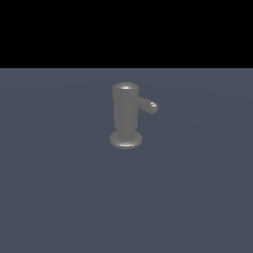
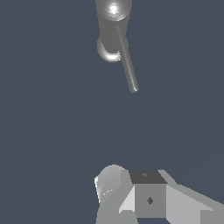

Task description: Turn on the faucet by rotating a designated handle.

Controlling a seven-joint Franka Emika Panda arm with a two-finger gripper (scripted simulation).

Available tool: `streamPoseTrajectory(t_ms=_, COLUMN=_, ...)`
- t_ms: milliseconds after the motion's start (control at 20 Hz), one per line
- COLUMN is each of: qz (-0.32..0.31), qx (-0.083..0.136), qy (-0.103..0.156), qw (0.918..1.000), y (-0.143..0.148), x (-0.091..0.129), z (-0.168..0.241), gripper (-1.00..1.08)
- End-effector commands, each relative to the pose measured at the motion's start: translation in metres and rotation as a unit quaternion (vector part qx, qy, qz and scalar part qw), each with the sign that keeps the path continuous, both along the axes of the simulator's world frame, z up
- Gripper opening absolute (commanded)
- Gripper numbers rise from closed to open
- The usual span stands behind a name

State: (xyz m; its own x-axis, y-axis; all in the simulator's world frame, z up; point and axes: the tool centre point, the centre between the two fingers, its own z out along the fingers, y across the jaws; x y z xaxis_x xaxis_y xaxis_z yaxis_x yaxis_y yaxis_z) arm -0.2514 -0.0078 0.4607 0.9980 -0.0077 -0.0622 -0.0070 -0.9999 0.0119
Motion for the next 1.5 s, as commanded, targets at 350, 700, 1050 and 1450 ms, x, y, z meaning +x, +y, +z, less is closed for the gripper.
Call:
streamPoseTrajectory(t_ms=350, qz=0.005, qx=0.0, qy=-0.001, qw=1.0, y=0.0, x=0.003, z=-0.01, gripper=-1.0)
streamPoseTrajectory(t_ms=700, qz=0.021, qx=0.002, qy=-0.005, qw=0.9998, y=0.0, x=0.013, z=-0.041, gripper=-1.0)
streamPoseTrajectory(t_ms=1050, qz=0.045, qx=0.003, qy=-0.011, qw=0.9989, y=0.0, x=0.029, z=-0.089, gripper=-1.0)
streamPoseTrajectory(t_ms=1450, qz=0.074, qx=0.006, qy=-0.018, qw=0.9971, y=0.002, x=0.05, z=-0.148, gripper=-1.0)
